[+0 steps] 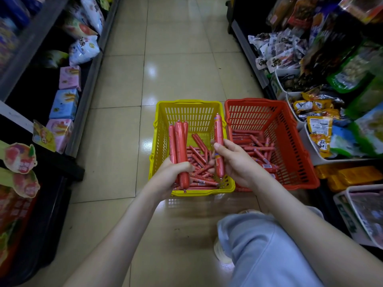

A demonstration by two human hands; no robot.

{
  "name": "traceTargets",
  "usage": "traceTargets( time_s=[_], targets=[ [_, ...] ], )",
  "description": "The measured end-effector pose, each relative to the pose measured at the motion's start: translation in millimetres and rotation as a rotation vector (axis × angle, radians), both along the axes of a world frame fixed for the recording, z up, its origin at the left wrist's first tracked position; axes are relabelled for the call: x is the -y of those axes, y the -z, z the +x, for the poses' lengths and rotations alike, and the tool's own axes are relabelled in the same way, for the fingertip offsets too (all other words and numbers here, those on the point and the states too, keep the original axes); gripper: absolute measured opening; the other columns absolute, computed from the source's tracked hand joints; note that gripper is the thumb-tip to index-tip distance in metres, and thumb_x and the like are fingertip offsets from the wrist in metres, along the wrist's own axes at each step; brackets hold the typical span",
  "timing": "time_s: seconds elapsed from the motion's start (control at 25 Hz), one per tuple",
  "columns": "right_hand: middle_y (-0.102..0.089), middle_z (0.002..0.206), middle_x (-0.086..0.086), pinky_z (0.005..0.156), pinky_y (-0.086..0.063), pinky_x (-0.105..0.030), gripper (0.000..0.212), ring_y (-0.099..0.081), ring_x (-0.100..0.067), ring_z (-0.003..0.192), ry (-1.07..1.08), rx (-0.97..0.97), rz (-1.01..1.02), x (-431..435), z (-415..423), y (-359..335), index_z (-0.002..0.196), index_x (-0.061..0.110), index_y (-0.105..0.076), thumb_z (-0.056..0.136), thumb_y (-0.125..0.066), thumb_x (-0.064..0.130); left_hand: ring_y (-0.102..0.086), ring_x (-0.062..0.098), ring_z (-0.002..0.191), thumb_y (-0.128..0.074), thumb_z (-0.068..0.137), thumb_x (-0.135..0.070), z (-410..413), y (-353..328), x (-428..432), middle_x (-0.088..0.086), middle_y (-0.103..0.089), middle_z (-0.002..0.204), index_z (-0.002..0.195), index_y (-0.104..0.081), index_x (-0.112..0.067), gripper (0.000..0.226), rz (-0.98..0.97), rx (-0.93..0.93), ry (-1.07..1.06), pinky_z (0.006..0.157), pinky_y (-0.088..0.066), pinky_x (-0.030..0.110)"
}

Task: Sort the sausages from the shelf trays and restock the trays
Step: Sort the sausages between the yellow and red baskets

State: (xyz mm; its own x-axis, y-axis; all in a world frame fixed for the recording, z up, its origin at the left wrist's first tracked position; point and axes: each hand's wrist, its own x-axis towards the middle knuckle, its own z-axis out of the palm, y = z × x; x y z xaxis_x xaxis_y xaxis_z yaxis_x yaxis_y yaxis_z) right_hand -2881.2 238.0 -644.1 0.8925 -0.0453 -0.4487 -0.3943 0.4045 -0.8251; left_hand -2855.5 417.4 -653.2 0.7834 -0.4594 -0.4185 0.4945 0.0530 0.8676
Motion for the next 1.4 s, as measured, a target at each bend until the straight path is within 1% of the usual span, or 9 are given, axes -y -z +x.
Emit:
traceTargets(
  time_s=[0.24, 0.4, 0.56, 0.68, 0.88, 1.16, 1.24, 1.32, 1.4],
  targets=[
    [-0.052, 0.075, -0.007, 0.052, -0.037, -0.028, 0.035, -0.047, -0.015, 0.057, -0.196, -0.143, -0.603, 14.3, -4.6, 14.1, 0.116, 0.013, -0.048, 0.085, -0.050, -0.003, -0.068, 0.021, 0.080, -0.073, 0.064, -0.008, 6.0, 7.4, 23.2, 0.006, -0.070, 0.085, 0.103, -0.062, -0.007, 0.040, 0.023, 0.079, -0.004, 0.065, -0.056, 0.030],
    [-0.063, 0.093, -0.013, 0.057, -0.041, -0.030, 0.036, -0.052, -0.018, 0.063, -0.068, -0.189, -0.897, 74.0, -12.8, 27.9, 0.107, 0.021, -0.053, 0.079, -0.056, -0.002, -0.064, 0.008, 0.066, -0.068, 0.079, 0.003, 12.2, 17.3, 68.1, -0.009, -0.068, 0.067, 0.094, -0.060, -0.012, 0.023, -0.005, 0.055, 0.058, 0.058, -0.051, 0.022],
    [-0.056, 0.119, -0.008, 0.091, -0.043, -0.033, 0.053, -0.055, -0.025, 0.109, -0.078, -0.174, -1.290, 139.9, -3.2, 31.4, 0.135, 0.015, -0.047, 0.085, -0.062, 0.006, -0.062, 0.010, 0.070, -0.075, 0.068, -0.008, 16.1, 25.6, 115.0, -0.002, -0.066, 0.076, 0.102, -0.059, -0.008, 0.038, -0.007, 0.063, 0.090, 0.061, -0.051, 0.026],
    [-0.035, 0.148, -0.003, 0.114, -0.019, -0.045, 0.064, -0.029, -0.024, 0.138, -0.293, -0.116, -1.603, 159.4, 11.6, 25.7, 0.148, 0.023, -0.026, 0.092, -0.056, 0.023, -0.065, 0.013, 0.078, -0.077, 0.067, -0.011, 15.8, 27.7, 136.4, 0.001, -0.068, 0.086, 0.110, -0.057, -0.008, 0.048, -0.001, 0.058, 0.111, 0.066, -0.051, 0.025],
    [-0.069, 0.107, -0.007, 0.088, -0.052, -0.036, 0.020, -0.065, -0.021, 0.101, -0.134, 0.071, -0.424, 101.2, 2.0, 1.4, 0.110, 0.014, -0.063, 0.094, -0.056, 0.024, -0.065, 0.013, 0.099, -0.077, 0.069, -0.002, 12.9, 21.3, 146.5, 0.005, -0.068, 0.109, 0.122, -0.054, -0.011, 0.059, -0.066, 0.147, 0.175, 0.079, -0.051, 0.023],
    [-0.063, 0.082, -0.008, 0.059, -0.057, -0.036, 0.013, -0.066, -0.018, 0.070, -0.008, -0.041, -0.229, 99.4, -9.6, 7.8, 0.100, 0.008, -0.054, 0.099, -0.047, 0.019, -0.068, 0.011, 0.086, -0.060, 0.089, -0.004, 4.1, 15.7, 126.9, 0.001, -0.069, 0.097, 0.116, -0.054, -0.010, 0.028, -0.050, 0.102, 0.188, 0.070, -0.054, 0.025],
    [-0.062, 0.089, -0.007, 0.068, -0.057, -0.037, 0.012, -0.067, -0.024, 0.080, 0.079, -0.061, -0.572, 118.5, 0.1, 9.3, 0.107, 0.013, -0.051, 0.098, -0.048, 0.022, -0.066, 0.015, 0.079, -0.060, 0.091, -0.008, 5.3, 15.6, 122.5, 0.001, -0.067, 0.086, 0.107, -0.054, -0.008, 0.017, -0.042, 0.023, 0.170, 0.066, -0.056, 0.028],
    [-0.059, 0.120, -0.007, 0.090, -0.048, -0.035, 0.043, -0.058, -0.027, 0.112, 0.013, -0.121, -1.115, 148.2, 12.6, 6.8, 0.135, 0.016, -0.041, 0.096, -0.053, 0.029, -0.066, 0.016, 0.076, -0.059, 0.092, -0.008, 7.3, 14.7, 118.7, 0.004, -0.065, 0.081, 0.107, -0.054, -0.002, 0.017, -0.053, -0.031, 0.145, 0.066, -0.057, 0.030],
    [-0.038, 0.148, -0.009, 0.110, -0.029, -0.043, 0.074, -0.033, -0.029, 0.136, -0.106, -0.141, -1.416, 163.7, 20.7, 2.0, 0.151, 0.017, -0.017, 0.092, -0.054, 0.042, -0.067, 0.017, 0.075, -0.058, 0.092, -0.006, 8.8, 12.2, 116.9, 0.007, -0.067, 0.084, 0.114, -0.053, 0.004, 0.025, -0.069, -0.071, 0.132, 0.067, -0.057, 0.030]
  ],
)
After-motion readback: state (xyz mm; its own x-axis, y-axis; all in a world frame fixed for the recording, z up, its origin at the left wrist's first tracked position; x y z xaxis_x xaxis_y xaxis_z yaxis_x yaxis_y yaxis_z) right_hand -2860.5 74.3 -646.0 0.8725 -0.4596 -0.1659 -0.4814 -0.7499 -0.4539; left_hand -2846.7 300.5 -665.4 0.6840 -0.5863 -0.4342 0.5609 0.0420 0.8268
